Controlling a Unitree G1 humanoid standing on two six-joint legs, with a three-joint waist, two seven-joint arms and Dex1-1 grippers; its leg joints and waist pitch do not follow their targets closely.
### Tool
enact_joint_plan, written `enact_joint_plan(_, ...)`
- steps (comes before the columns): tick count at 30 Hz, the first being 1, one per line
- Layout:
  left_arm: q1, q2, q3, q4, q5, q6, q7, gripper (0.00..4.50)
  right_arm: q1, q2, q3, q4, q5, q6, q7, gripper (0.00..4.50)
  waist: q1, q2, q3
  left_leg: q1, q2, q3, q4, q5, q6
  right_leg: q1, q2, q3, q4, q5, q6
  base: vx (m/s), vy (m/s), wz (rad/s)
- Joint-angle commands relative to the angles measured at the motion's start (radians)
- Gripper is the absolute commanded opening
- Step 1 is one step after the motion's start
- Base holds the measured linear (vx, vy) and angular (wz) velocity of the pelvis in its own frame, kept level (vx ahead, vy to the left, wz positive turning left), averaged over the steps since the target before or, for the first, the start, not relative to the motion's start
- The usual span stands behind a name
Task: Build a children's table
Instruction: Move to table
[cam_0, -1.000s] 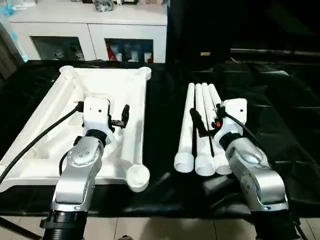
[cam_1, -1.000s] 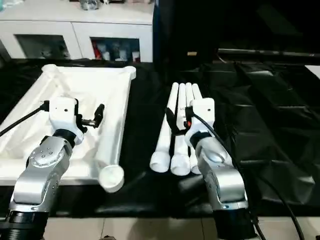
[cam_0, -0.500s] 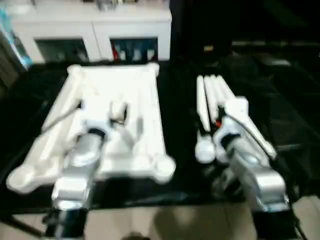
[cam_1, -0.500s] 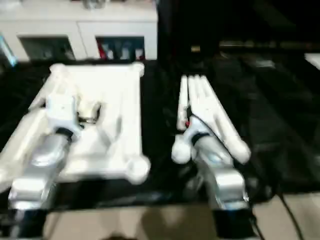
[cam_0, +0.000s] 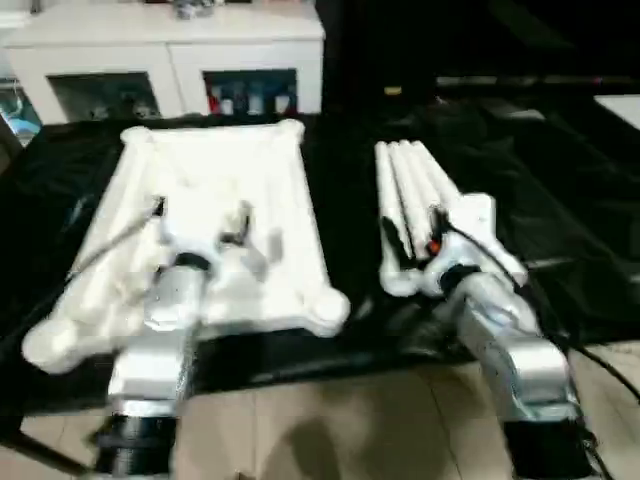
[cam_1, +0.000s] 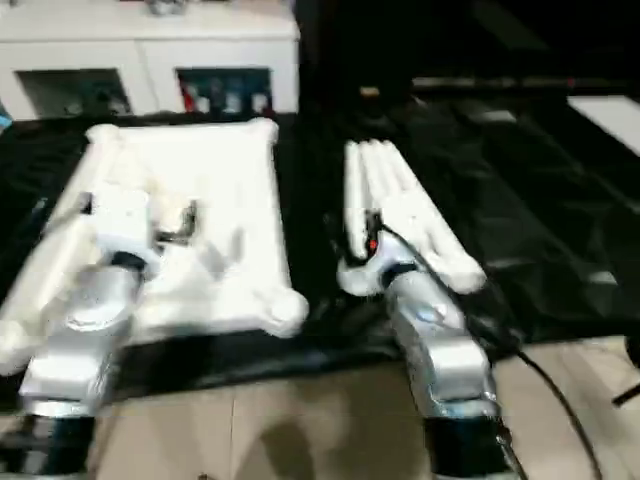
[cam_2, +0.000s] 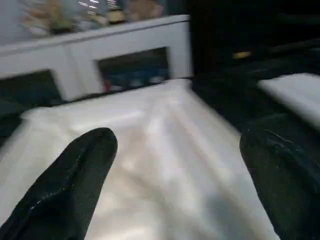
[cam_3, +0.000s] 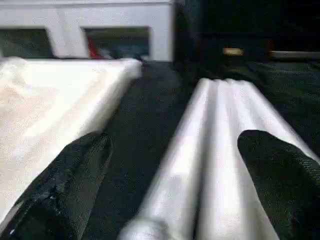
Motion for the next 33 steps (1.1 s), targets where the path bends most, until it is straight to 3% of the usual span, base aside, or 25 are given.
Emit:
enact_joint_plan(1,-0.002,0.017,0.022,0.000,-0.009,0.012,-0.008,4.50,-0.018,0.007,0.003,-0.008,-0.006,-0.001,-0.003,4.47,0.030,-0.019,-0.045,-0.006,0.005,-0.006,-0.071,-0.044,-0.015,0.076,-0.170,0.106,-0.161,-0.041,0.072,-0.060,-0.191,-0.07)
enact_joint_plan(2,0.001,0.016,0.022,0.000,-0.011,0.009,-0.013,4.50,-0.020,0.005,0.002,-0.007,-0.005,-0.001,-0.003,4.47,0.033,-0.007,-0.048,0.002,0.025,-0.017,-0.101,-0.043,0.001,0.082,-0.167,0.103,-0.167,-0.067,0.104,-0.060,-0.139,-0.03)
enact_joint_plan(4,0.010,0.013,0.022,-0.004,-0.014,0.011,-0.020,4.50,-0.019,-0.001,0.004,-0.007,-0.009,-0.004,-0.004,4.47,0.022,0.035,-0.061,0.047,0.138,-0.068,-0.182,-0.057,0.067,0.055,-0.114,0.051,-0.143,-0.023,0.119,-0.064,-0.109,-0.06)
enact_joint_plan(6,0.014,0.013,0.023,-0.005,-0.010,0.010,-0.017,4.50,-0.020,-0.009,0.011,-0.007,-0.024,-0.010,-0.006,4.47,0.019,0.035,-0.061,0.070,0.174,-0.079,-0.189,-0.068,0.097,0.040,-0.135,0.054,-0.127,0.029,0.062,-0.040,-0.070,0.03)
enact_joint_plan(8,0.016,0.011,0.024,-0.006,-0.008,0.011,-0.016,4.50,-0.021,-0.011,0.009,-0.001,-0.026,-0.011,-0.009,4.47,0.030,0.018,-0.033,0.065,0.101,-0.009,-0.180,-0.241,0.008,0.061,-0.151,0.064,-0.175,-0.271,-0.006,-0.015,-0.027,0.03)
enact_joint_plan(10,0.017,0.007,0.023,-0.013,-0.017,0.013,-0.021,4.50,-0.023,-0.017,0.008,0.001,-0.038,-0.008,-0.016,4.47,0.050,0.000,-0.009,0.058,0.068,-0.009,-0.160,-0.301,-0.006,0.089,-0.201,-0.006,-0.230,-0.813,0.054,0.000,0.000,0.00)
enact_joint_plan(13,0.019,0.008,0.024,-0.015,-0.022,0.013,-0.019,4.50,-0.026,-0.015,0.003,0.004,-0.035,-0.005,-0.011,4.47,0.031,0.028,-0.003,0.067,0.075,-0.002,-0.132,-0.347,-0.009,0.131,-0.215,-0.095,-0.277,-0.871,0.055,0.015,0.042,0.32)
enact_joint_plan(14,0.020,0.008,0.024,-0.016,-0.023,0.014,-0.020,4.50,-0.027,-0.016,0.004,0.005,-0.036,-0.004,-0.010,4.47,0.017,0.052,-0.001,0.022,0.096,-0.021,-0.178,-0.399,-0.022,0.194,-0.186,-0.126,-0.247,-0.749,0.053,0.067,0.076,0.47)
enact_joint_plan(15,0.020,0.008,0.023,-0.016,-0.023,0.015,-0.020,4.50,-0.027,-0.016,0.005,0.005,-0.036,-0.004,-0.009,4.47,0.018,0.072,-0.003,0.029,0.105,-0.038,-0.220,-0.489,-0.034,0.196,-0.140,-0.125,-0.201,-0.638,0.032,0.113,0.074,0.47)
enact_joint_plan(16,0.020,0.009,0.018,-0.016,-0.020,0.015,-0.025,4.50,-0.026,-0.017,0.008,0.004,-0.034,0.000,-0.006,4.47,-0.047,0.081,-0.021,0.157,0.136,-0.149,-0.279,-0.650,0.019,0.090,-0.032,-0.081,-0.069,-0.260,-0.006,0.113,0.074,0.47)
enact_joint_plan(17,0.020,0.009,0.018,-0.016,-0.020,0.015,-0.025,4.50,-0.026,-0.017,0.008,0.004,-0.034,0.000,-0.006,4.47,-0.054,0.072,-0.022,0.201,0.151,-0.190,-0.272,-0.663,0.065,0.042,-0.037,-0.049,-0.039,-0.194,-0.023,0.150,0.052,0.55)
enact_joint_plan(18,0.020,0.011,0.015,-0.017,-0.016,0.016,-0.025,4.50,-0.026,-0.018,0.008,0.004,-0.034,0.000,-0.006,4.47,-0.059,0.058,-0.017,0.198,0.144,-0.221,-0.268,-0.621,0.166,0.027,-0.043,-0.005,-0.010,-0.131,-0.015,0.146,0.023,0.58)
enact_joint_plan(19,0.020,0.009,0.014,-0.017,-0.015,0.015,-0.025,4.50,-0.025,-0.018,0.009,0.004,-0.036,0.000,-0.004,4.47,-0.069,0.042,-0.017,0.225,0.161,-0.180,-0.253,-0.533,0.178,-0.013,-0.057,0.030,0.008,-0.067,0.011,0.146,0.023,0.58)
enact_joint_plan(20,0.019,0.007,0.014,-0.016,-0.014,0.015,-0.025,4.50,-0.026,-0.017,0.007,0.004,-0.035,0.001,-0.002,4.47,-0.069,0.038,-0.015,0.206,0.137,-0.159,-0.254,-0.497,0.188,-0.006,-0.058,0.035,-0.006,-0.043,0.021,0.109,-0.020,0.30)
enact_joint_plan(22,0.019,0.005,0.012,-0.018,-0.015,0.014,-0.026,4.50,-0.028,-0.007,-0.011,0.005,-0.019,0.014,-0.009,4.47,-0.039,-0.007,-0.013,0.103,0.019,-0.054,-0.183,-0.332,0.171,0.087,-0.134,0.116,-0.153,-0.028,-0.018,0.102,-0.079,0.13)
enact_joint_plan(23,0.018,0.004,0.011,-0.018,-0.015,0.014,-0.026,4.50,-0.029,-0.008,-0.013,0.006,-0.020,0.015,-0.008,4.47,0.009,-0.022,-0.029,0.033,-0.018,-0.018,-0.048,-0.164,0.141,0.180,-0.214,0.203,-0.205,-0.207,-0.067,0.127,-0.092,0.16)
enact_joint_plan(24,0.018,0.003,0.011,-0.018,-0.015,0.014,-0.025,4.50,-0.031,-0.010,-0.014,0.007,-0.021,0.015,-0.007,4.47,0.017,-0.024,-0.041,-0.027,-0.009,-0.028,-0.013,-0.050,0.109,0.222,-0.204,0.211,-0.185,-0.143,-0.096,0.146,-0.058,0.04)
enact_joint_plan(25,0.018,0.001,0.010,-0.018,-0.015,0.014,-0.024,4.50,-0.033,-0.012,-0.014,0.009,-0.022,0.015,-0.005,4.47,0.025,-0.021,-0.042,-0.057,-0.011,-0.027,-0.021,0.037,0.084,0.230,-0.158,0.175,-0.162,0.056,-0.122,0.146,-0.058,0.04)
enact_joint_plan(26,0.019,-0.001,0.009,-0.018,-0.016,0.014,-0.024,4.50,-0.034,-0.013,-0.014,0.010,-0.022,0.015,-0.003,4.47,0.026,0.001,-0.046,-0.041,0.008,-0.025,-0.074,0.114,0.072,0.211,-0.119,0.129,-0.154,0.172,-0.158,0.139,-0.030,0.02)
enact_joint_plan(27,0.019,-0.001,0.008,-0.017,-0.015,0.015,-0.023,4.50,-0.035,-0.014,-0.015,0.011,-0.022,0.015,-0.003,4.47,0.026,0.001,-0.046,-0.041,0.008,-0.025,-0.074,0.114,0.072,0.211,-0.119,0.129,-0.154,0.172,-0.158,0.120,0.006,0.08)
enact_joint_plan(28,0.020,-0.002,0.008,-0.018,-0.015,0.015,-0.023,4.50,-0.036,-0.015,-0.015,0.012,-0.021,0.016,-0.002,4.47,0.004,0.074,-0.064,0.059,0.065,-0.041,-0.167,0.279,0.113,0.156,-0.027,0.025,-0.106,0.142,-0.093,0.120,0.006,0.08)
enact_joint_plan(29,0.020,-0.002,0.009,-0.018,-0.013,0.017,-0.023,4.50,-0.038,-0.016,-0.015,0.012,-0.019,0.017,0.001,4.47,-0.025,0.090,-0.057,0.129,0.120,-0.107,-0.178,0.231,0.228,0.062,0.005,-0.006,-0.033,0.034,-0.054,0.131,0.037,-0.02)
enact_joint_plan(30,0.021,-0.002,0.009,-0.019,-0.012,0.017,-0.023,4.50,-0.038,-0.017,-0.015,0.012,-0.018,0.017,0.001,4.47,-0.050,0.084,-0.076,0.219,0.196,-0.181,-0.177,0.238,0.399,-0.029,-0.021,0.006,0.045,-0.146,0.014,0.160,0.025,-0.04)
enact_joint_plan(32,0.020,-0.003,0.012,-0.018,-0.012,0.018,-0.023,4.50,-0.041,-0.017,-0.015,0.012,-0.018,0.017,0.002,4.47,-0.044,0.067,-0.081,0.213,0.185,-0.171,-0.156,0.436,0.446,-0.084,-0.042,0.021,0.076,-0.066,0.126,0.144,0.018,-0.02)
enact_joint_plan(33,0.018,-0.003,0.014,-0.017,-0.010,0.017,-0.024,4.50,-0.044,-0.013,-0.016,0.015,-0.018,0.014,0.006,4.47,-0.035,0.050,-0.072,0.180,0.168,-0.127,-0.171,0.471,0.434,-0.087,-0.048,0.032,0.074,0.011,0.168,0.074,-0.010,-0.01)
